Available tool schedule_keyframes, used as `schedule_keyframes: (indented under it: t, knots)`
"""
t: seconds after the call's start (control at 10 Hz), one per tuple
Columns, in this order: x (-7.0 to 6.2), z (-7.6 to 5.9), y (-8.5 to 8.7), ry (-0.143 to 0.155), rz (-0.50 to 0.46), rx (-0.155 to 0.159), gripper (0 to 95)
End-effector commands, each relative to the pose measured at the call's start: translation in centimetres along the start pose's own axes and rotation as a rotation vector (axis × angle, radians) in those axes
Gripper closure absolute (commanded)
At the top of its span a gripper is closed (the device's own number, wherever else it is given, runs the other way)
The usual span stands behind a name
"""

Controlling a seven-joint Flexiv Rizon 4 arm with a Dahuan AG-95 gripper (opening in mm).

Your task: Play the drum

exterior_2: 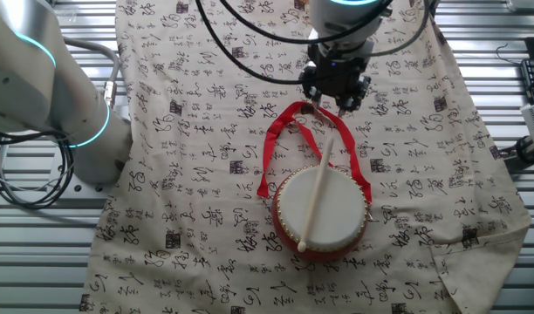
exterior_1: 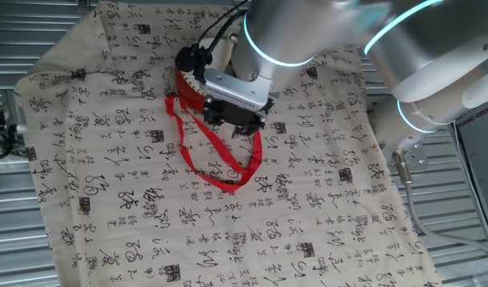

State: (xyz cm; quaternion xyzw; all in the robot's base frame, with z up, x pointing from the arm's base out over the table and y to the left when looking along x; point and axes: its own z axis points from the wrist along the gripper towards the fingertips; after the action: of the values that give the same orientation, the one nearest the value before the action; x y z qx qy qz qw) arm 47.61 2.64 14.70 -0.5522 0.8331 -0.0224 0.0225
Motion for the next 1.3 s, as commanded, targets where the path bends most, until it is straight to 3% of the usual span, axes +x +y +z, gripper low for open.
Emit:
schedule_keyframes:
  t: [0.1, 0.3, 0.7, 1.3]
  knots:
    - [0.34, 0.34, 0.39, 0.001, 0.003, 0.004, 57.0]
    - [0.67, 1.02, 0.55, 0.0, 0.006, 0.005, 57.0]
    - [0.69, 0.94, 0.56, -0.021, 0.018, 0.002, 57.0]
    - [0.73, 0.9, 0.55, -0.009, 0.033, 0.006, 57.0]
